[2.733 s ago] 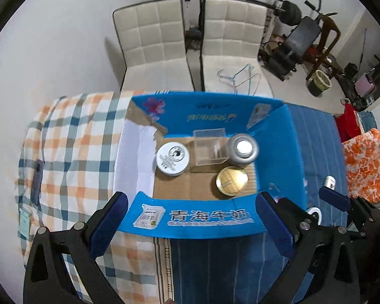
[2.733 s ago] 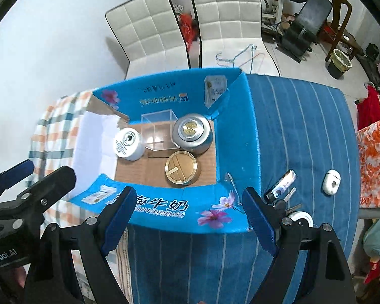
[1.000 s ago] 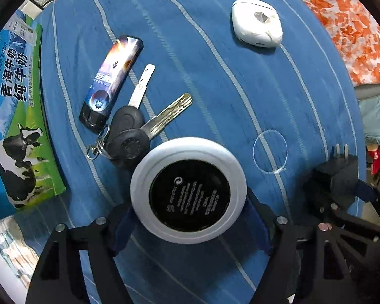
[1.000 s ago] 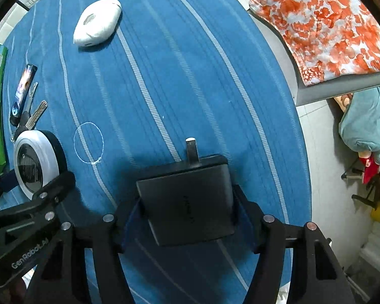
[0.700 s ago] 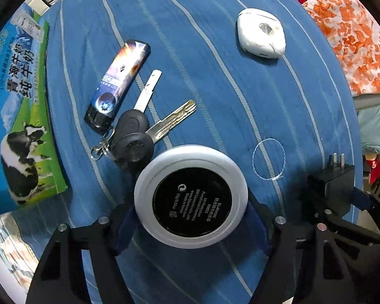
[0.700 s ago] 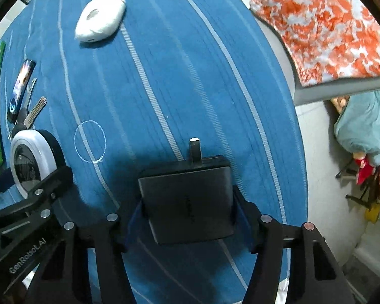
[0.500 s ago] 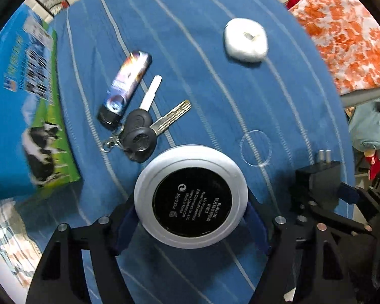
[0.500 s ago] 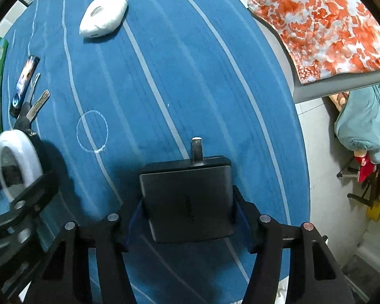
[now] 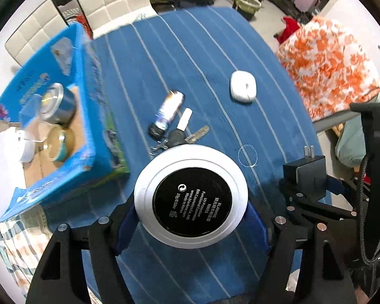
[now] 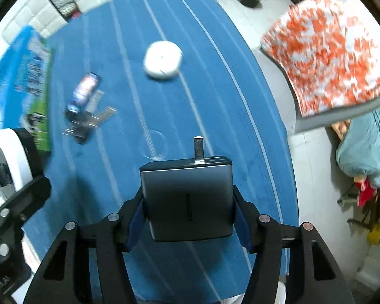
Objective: Organize rigid objects
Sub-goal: 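Carry the black-topped container and grey charger into the blue box, lowering both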
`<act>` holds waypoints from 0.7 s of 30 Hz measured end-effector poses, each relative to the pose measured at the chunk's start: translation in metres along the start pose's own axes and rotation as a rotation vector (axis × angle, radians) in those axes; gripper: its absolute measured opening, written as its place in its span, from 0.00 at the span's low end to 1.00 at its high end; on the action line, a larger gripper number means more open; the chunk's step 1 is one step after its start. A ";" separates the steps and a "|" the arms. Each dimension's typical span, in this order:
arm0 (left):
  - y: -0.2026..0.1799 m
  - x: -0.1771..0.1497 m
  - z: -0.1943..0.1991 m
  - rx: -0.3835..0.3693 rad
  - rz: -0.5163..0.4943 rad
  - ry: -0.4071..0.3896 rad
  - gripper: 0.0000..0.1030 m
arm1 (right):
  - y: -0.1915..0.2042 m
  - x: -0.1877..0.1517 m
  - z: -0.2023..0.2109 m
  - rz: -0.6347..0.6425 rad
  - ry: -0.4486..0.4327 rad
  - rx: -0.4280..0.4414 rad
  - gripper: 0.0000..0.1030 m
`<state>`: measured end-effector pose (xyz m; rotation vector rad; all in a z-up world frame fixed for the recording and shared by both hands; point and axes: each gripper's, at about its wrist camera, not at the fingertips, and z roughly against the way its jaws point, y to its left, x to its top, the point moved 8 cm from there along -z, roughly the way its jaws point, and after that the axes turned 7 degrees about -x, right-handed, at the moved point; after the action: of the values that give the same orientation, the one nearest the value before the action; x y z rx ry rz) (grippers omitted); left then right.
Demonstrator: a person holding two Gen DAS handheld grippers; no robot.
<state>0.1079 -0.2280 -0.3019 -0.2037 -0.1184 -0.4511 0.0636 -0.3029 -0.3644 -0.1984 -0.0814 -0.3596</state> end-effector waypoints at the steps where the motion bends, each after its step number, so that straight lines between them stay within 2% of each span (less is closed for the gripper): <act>1: 0.005 -0.001 0.011 -0.006 0.008 -0.018 0.71 | 0.010 0.003 0.015 0.012 -0.025 0.016 0.61; 4: 0.019 -0.001 0.041 -0.012 0.033 -0.070 0.71 | 0.032 0.010 0.043 0.044 -0.077 0.052 0.61; 9: 0.062 -0.002 0.092 -0.007 0.105 -0.155 0.71 | 0.093 0.018 0.090 0.113 -0.146 0.132 0.60; 16: 0.151 -0.015 0.141 0.029 0.245 -0.245 0.71 | 0.189 0.025 0.113 0.219 -0.160 0.224 0.61; 21: 0.223 -0.027 0.141 0.053 0.351 -0.238 0.71 | 0.253 0.038 0.103 0.297 -0.163 0.167 0.60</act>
<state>0.1729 0.0111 -0.2064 -0.2207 -0.3216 -0.0723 0.1847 -0.0627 -0.3048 -0.0721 -0.2394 -0.0392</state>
